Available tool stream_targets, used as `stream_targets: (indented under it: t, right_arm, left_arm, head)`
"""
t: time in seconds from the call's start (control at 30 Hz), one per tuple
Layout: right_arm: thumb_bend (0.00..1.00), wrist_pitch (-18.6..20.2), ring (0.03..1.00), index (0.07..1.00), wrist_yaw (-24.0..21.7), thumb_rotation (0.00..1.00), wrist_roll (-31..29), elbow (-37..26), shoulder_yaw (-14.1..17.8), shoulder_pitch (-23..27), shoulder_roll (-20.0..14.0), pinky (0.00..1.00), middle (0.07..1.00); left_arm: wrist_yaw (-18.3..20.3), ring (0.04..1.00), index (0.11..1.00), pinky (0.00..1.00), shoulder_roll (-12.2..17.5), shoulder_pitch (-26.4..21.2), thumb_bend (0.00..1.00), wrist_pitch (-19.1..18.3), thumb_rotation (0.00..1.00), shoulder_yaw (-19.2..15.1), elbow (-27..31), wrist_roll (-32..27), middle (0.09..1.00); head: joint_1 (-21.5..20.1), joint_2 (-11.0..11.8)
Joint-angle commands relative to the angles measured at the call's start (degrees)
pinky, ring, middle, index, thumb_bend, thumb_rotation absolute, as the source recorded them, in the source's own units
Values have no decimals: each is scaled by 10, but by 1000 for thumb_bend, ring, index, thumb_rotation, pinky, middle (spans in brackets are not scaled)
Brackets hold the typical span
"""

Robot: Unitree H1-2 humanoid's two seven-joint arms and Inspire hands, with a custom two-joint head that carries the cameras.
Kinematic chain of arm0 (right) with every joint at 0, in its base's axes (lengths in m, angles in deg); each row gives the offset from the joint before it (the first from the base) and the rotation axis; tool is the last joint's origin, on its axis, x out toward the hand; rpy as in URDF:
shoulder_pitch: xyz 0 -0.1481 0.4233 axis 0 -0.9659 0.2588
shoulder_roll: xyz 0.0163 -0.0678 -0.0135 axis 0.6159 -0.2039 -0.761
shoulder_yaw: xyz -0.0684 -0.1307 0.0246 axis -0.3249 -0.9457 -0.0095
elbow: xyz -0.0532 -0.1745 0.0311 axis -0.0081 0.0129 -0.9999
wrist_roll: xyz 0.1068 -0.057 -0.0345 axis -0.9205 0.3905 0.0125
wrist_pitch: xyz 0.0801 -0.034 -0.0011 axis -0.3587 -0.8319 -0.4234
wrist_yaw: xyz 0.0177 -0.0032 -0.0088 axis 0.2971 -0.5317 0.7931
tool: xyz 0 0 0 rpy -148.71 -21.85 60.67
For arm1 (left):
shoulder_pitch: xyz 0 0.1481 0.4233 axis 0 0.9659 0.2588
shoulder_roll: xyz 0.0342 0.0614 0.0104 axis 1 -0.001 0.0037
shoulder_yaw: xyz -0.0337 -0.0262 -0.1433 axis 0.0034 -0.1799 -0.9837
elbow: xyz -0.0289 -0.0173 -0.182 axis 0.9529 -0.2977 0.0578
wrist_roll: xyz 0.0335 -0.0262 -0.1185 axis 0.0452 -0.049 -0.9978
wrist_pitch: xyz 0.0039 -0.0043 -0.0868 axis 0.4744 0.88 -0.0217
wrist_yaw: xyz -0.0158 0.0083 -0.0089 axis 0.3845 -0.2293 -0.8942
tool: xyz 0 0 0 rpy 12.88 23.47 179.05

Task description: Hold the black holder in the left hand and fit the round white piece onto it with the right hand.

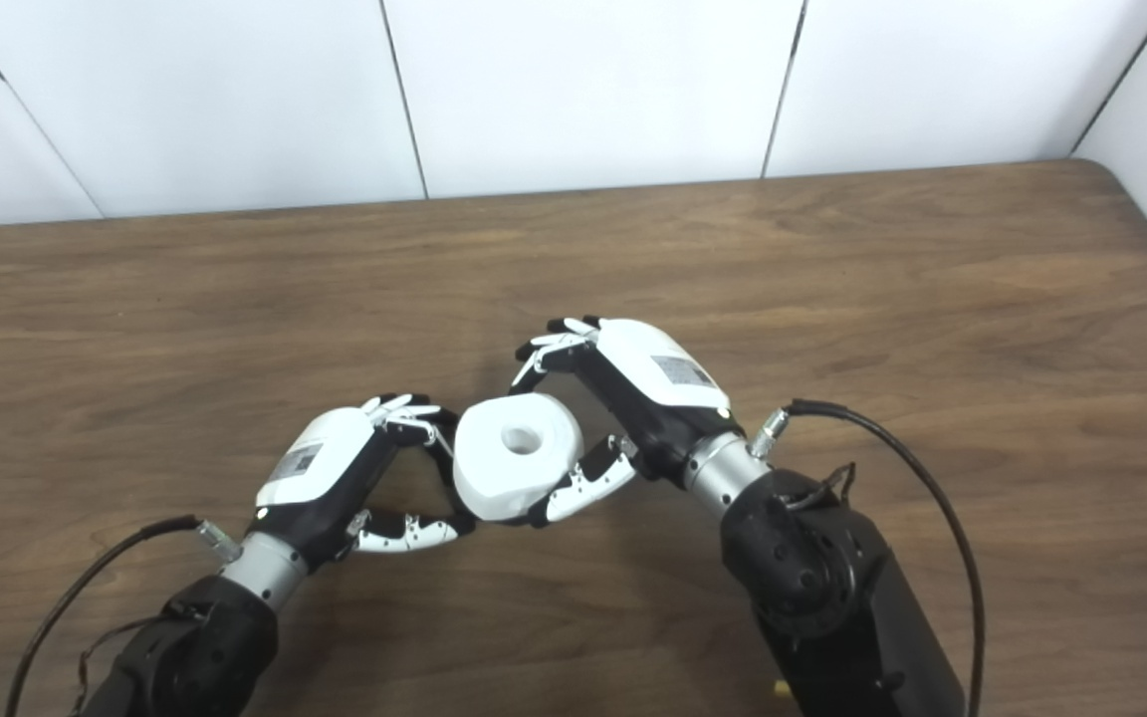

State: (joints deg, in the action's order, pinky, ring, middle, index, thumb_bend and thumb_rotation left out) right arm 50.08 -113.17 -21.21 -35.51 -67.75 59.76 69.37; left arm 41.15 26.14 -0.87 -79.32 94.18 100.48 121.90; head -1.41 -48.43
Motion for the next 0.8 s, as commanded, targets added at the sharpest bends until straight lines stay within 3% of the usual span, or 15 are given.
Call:
stream_targets:
  t: [0.0,0.43,0.77]
  right_arm:
    - [525,-12,939,483,5,141,1,-1,1,12,-4,1000,827]
    - [525,0,933,483,-4,141,-5,-8,9,25,-9,1000,830]
    - [525,23,931,483,-4,142,-45,-26,38,38,5,1000,824]
  left_arm:
    - [30,919,486,964,3,4,520,-7,60,11,0,-2,822]
    - [28,918,486,967,0,2,520,-11,60,11,-4,-3,820]
    - [25,902,493,932,-4,0,522,-16,70,14,-7,14,814]
  head:
    - [-1,-1]
    - [2,-1]
    - [1,1]
